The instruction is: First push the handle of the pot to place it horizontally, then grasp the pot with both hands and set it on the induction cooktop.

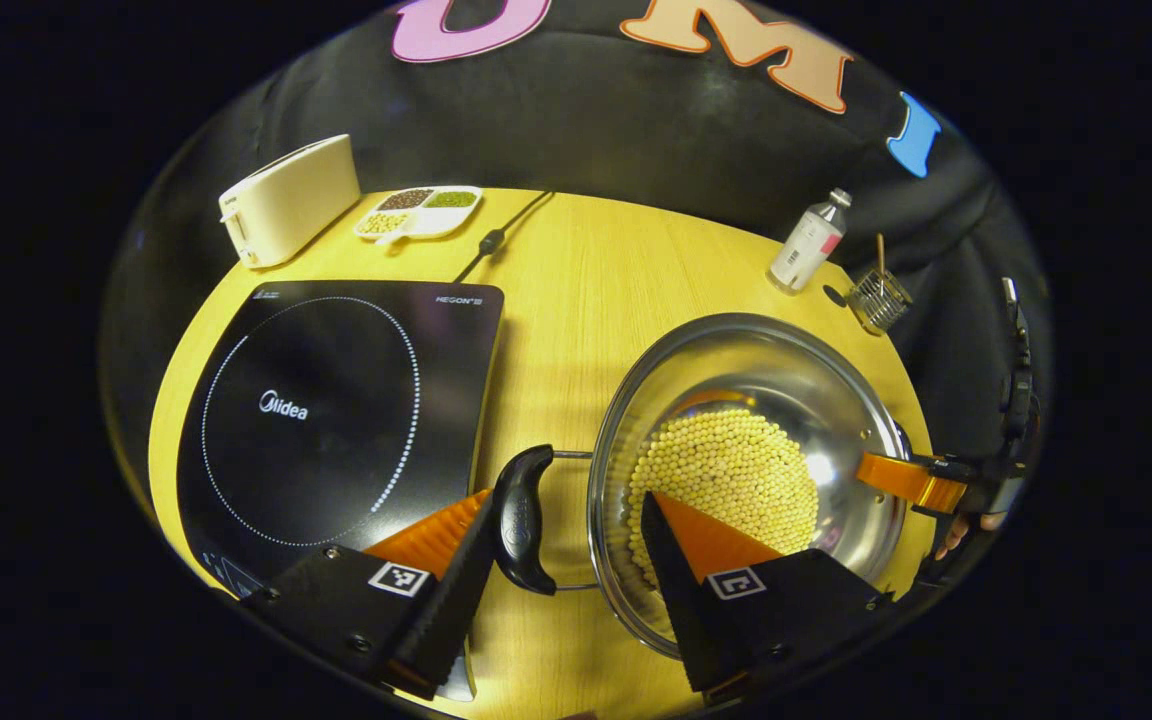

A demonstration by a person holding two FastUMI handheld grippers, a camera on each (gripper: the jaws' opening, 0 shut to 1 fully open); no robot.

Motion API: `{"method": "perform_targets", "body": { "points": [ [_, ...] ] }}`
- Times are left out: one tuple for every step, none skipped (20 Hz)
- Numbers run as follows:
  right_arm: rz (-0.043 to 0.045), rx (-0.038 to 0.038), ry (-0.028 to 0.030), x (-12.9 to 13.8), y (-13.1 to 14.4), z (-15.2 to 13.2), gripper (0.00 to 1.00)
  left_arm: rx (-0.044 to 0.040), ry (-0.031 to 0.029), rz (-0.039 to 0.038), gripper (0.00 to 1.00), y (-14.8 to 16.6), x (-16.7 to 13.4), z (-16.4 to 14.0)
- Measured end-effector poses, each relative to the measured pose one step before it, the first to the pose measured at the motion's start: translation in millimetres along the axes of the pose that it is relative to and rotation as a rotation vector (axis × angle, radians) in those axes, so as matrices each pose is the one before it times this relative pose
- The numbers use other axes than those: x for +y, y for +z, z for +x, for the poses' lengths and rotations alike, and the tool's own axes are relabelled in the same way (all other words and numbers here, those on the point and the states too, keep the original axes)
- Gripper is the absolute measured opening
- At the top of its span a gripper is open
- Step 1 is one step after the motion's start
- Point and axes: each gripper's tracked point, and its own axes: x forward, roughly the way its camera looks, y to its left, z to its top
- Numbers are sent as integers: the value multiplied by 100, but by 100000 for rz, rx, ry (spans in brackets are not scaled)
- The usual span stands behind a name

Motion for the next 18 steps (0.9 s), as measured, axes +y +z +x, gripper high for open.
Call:
{"method": "perform_targets", "body": {
  "points": [
    [-636,-259,-1209,-115,106,49,67,179,111,720,84,-111,-175,301],
    [-678,-234,-858,-240,38,183,63,-8,300,700,89,104,-25,393],
    [-99,56,-274,-44,-39,-35,63,-271,544,515,83,29,26,276],
    [374,119,271,-14,12,-61,63,78,166,-31,82,-29,103,323],
    [1131,379,97,-81,-36,266,61,631,127,-542,86,-240,165,351],
    [695,55,435,-66,31,-616,60,1663,572,-55,75,-214,291,215],
    [347,-79,322,54,-86,301,56,513,-1384,-772,66,-235,-65,299],
    [236,190,-434,35,81,-498,56,-1305,-1653,-154,66,354,-81,-67],
    [713,-44,409,23,-95,637,52,879,-1040,458,67,-144,-42,151],
    [375,156,13,-31,-91,29,49,-820,-389,424,62,226,-31,-233],
    [933,328,323,14,-23,-176,48,538,-279,153,64,-102,-31,27],
    [1308,948,70,-101,-168,-318,48,739,-52,-681,59,-167,-80,15],
    [918,63,-173,-98,21,-367,43,-441,-580,-352,58,96,-199,-441],
    [725,-20,111,-167,-175,-267,48,178,-292,438,57,-44,-204,-189],
    [241,-201,-110,-41,3,-324,48,-599,-202,558,57,114,-87,-360],
    [218,-220,24,-40,12,-497,48,-405,23,308,60,143,-47,-331],
    [465,-557,144,69,68,-370,48,-421,-2,121,59,77,-33,-410],
    [109,-586,381,208,302,-243,48,-718,103,83,57,219,57,-502]
  ]
}}
